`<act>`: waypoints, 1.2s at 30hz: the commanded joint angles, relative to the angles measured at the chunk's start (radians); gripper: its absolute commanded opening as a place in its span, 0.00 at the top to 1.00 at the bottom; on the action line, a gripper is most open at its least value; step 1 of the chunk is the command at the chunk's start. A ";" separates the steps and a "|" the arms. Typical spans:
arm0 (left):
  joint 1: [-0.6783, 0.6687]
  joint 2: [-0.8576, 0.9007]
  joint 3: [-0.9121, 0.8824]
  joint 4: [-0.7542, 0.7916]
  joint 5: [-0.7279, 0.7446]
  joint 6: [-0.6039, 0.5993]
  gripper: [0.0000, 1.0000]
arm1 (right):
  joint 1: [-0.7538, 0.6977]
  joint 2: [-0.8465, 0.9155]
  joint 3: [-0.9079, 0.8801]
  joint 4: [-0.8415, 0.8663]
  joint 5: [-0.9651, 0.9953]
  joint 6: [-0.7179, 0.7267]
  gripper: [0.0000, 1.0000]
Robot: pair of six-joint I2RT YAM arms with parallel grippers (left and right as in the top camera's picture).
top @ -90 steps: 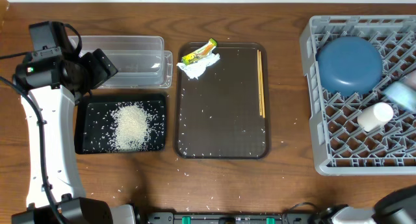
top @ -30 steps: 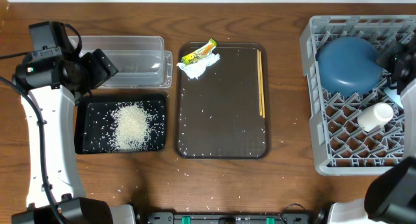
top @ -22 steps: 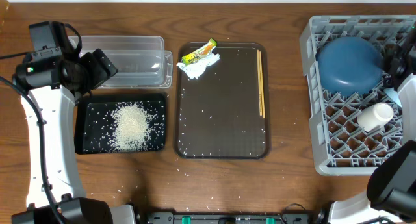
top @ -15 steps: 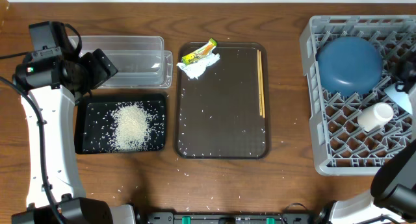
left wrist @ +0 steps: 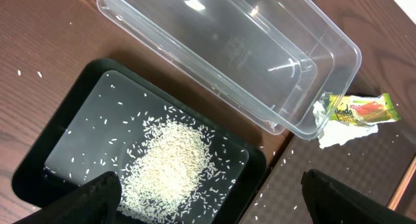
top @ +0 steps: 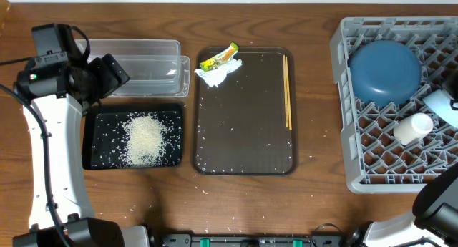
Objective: Sort waste into correct bins and load items into the dishwasher rack
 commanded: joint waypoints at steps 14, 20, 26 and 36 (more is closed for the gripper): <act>0.003 0.000 0.023 -0.003 -0.005 0.006 0.08 | -0.039 0.009 -0.093 0.035 -0.021 -0.012 0.99; 0.003 0.000 0.023 -0.003 -0.005 0.006 0.08 | -0.039 0.008 -0.120 0.014 -0.053 -0.011 0.99; 0.003 0.000 0.022 -0.003 -0.005 0.006 0.08 | -0.039 -0.033 -0.108 -0.063 -0.162 0.010 0.99; 0.003 0.000 0.022 -0.003 -0.005 0.006 0.08 | -0.039 -0.251 -0.107 -0.163 -0.254 0.030 0.96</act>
